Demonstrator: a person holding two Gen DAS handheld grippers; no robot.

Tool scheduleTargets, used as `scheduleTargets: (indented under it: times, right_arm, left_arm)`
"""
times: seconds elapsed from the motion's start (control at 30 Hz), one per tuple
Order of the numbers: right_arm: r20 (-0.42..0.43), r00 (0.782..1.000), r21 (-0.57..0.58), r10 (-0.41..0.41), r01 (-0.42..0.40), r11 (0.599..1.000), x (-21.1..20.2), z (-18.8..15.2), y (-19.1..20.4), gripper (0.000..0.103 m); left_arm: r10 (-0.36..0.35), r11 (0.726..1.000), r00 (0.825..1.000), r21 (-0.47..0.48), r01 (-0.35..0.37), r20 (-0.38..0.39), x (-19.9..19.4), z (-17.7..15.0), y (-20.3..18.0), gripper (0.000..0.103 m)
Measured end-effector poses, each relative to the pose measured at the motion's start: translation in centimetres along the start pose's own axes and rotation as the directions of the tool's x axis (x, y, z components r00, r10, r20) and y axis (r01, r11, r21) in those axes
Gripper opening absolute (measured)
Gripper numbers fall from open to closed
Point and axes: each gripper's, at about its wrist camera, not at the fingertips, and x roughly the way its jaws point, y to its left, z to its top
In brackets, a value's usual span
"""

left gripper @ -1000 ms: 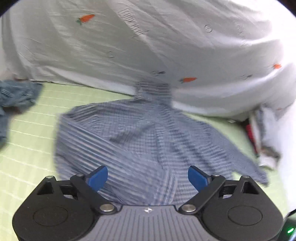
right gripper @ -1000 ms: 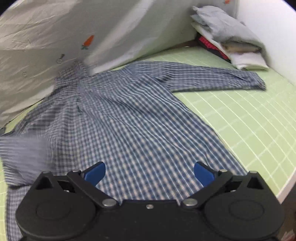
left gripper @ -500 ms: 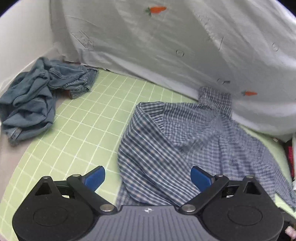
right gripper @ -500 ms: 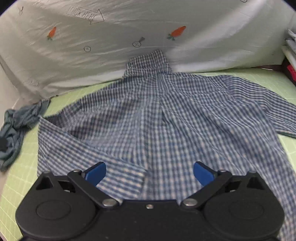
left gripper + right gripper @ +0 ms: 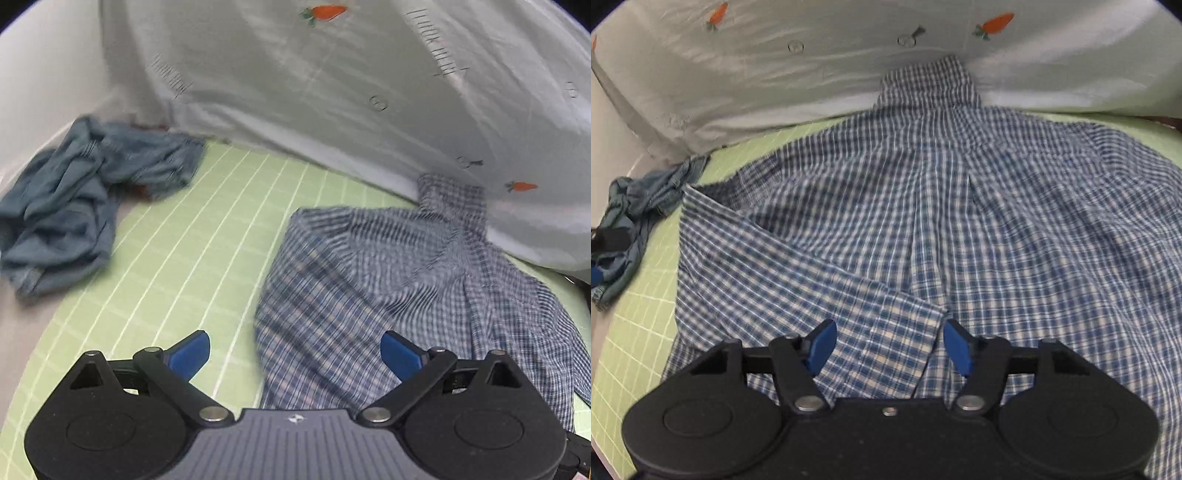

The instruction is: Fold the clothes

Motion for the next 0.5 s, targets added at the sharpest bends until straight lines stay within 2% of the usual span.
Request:
scheduleTargets:
  times: [0.03, 0.1, 0.17, 0.33, 0.37, 0.4, 0.43, 0.5]
  right_arm:
    - [-0.009, 1.000, 0.000, 0.006, -0.006, 1.000, 0.3, 0.1, -0.1, 0.067]
    - [-0.024, 1.000, -0.014, 0.012, -0.012, 1.000, 0.8, 0.2, 0.0, 0.078]
    - [-0.042, 0.999, -0.052, 0.006, -0.008, 0.999, 1.6, 0.2, 0.5, 0.083]
    - [-0.070, 0.997, -0.131, -0.021, 0.012, 0.991, 2.4, -0.5, 1.1, 0.083]
    - [-0.068, 0.997, -0.146, -0.029, 0.019, 0.989, 2.3, -0.5, 1.1, 0.075]
    - [-0.061, 0.998, -0.165, -0.035, 0.024, 0.986, 2.1, -0.5, 1.1, 0.057]
    - [-0.055, 0.998, -0.175, -0.036, 0.025, 0.984, 1.9, -0.4, 1.0, 0.046]
    - [-0.048, 0.999, -0.167, -0.021, 0.013, 0.986, 1.6, -0.1, 0.4, 0.015]
  left_arm:
    - [0.002, 1.000, 1.000, -0.010, -0.003, -0.011, 0.1, -0.2, 0.1, 0.098]
    - [0.003, 1.000, 1.000, -0.024, -0.003, -0.029, 0.4, -0.7, 0.3, 0.098]
    - [-0.002, 1.000, 0.999, -0.029, 0.001, -0.032, 0.4, -0.8, 0.2, 0.098]
    - [-0.006, 1.000, 0.999, -0.023, 0.006, -0.032, 0.5, -0.7, -0.6, 0.098]
    - [0.000, 1.000, 0.999, -0.023, -0.001, -0.036, 0.6, -0.7, -0.9, 0.098]
    - [0.010, 1.000, 0.999, -0.024, -0.011, -0.044, 0.8, -0.8, -1.0, 0.098]
    - [0.014, 1.000, 0.998, -0.022, -0.016, -0.055, 1.0, -0.7, -1.1, 0.098]
    - [0.021, 1.000, 0.997, -0.016, -0.022, -0.078, 1.4, -0.7, -1.4, 0.098]
